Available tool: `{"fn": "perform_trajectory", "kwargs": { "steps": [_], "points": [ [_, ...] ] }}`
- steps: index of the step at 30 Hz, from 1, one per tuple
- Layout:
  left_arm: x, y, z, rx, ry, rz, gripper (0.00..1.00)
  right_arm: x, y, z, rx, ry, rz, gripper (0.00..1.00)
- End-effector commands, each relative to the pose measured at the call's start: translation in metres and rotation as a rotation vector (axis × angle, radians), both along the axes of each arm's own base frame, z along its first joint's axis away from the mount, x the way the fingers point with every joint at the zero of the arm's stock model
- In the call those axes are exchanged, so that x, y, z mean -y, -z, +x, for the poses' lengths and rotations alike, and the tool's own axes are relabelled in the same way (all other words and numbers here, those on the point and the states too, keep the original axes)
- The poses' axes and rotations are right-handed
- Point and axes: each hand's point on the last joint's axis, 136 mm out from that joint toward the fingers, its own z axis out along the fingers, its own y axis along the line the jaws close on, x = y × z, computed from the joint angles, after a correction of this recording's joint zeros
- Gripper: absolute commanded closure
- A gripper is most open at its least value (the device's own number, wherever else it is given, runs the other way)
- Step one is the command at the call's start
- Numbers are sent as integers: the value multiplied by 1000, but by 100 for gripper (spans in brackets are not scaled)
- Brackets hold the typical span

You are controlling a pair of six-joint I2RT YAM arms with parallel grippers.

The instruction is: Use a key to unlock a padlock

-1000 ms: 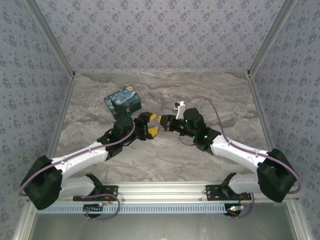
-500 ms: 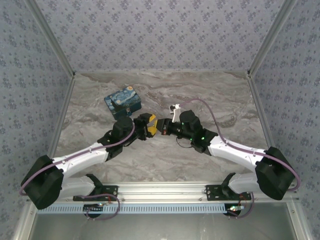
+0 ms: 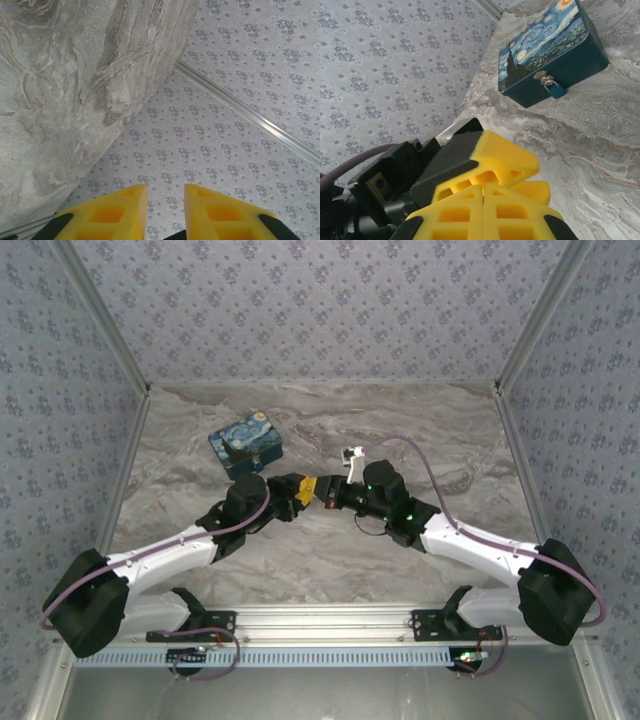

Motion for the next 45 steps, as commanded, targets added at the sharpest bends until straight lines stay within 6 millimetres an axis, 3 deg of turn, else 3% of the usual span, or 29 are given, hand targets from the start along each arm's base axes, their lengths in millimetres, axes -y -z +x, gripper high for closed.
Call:
{"fn": "perform_trajectory", "kwargs": {
  "steps": [1,9,16,27,33,45],
  "points": [
    [1,-3,2,-39,-36,-63,79,8,2,0,-9,28,0,100],
    [3,-7,3,-25,-30,-62,81,9,6,0,-17,32,-8,100],
    [0,0,0,-47,-26,-33,68,14,-6,8,14,52,5,100],
    [6,-3,-1,-54,1,-43,62,0,-15,18,25,24,32,100],
    [6,-4,1,-57,-8,-57,61,-8,-13,16,12,0,44,100],
    [4,-2,2,-64,-30,-77,65,-7,7,5,-42,-15,22,100]
  ]
}}
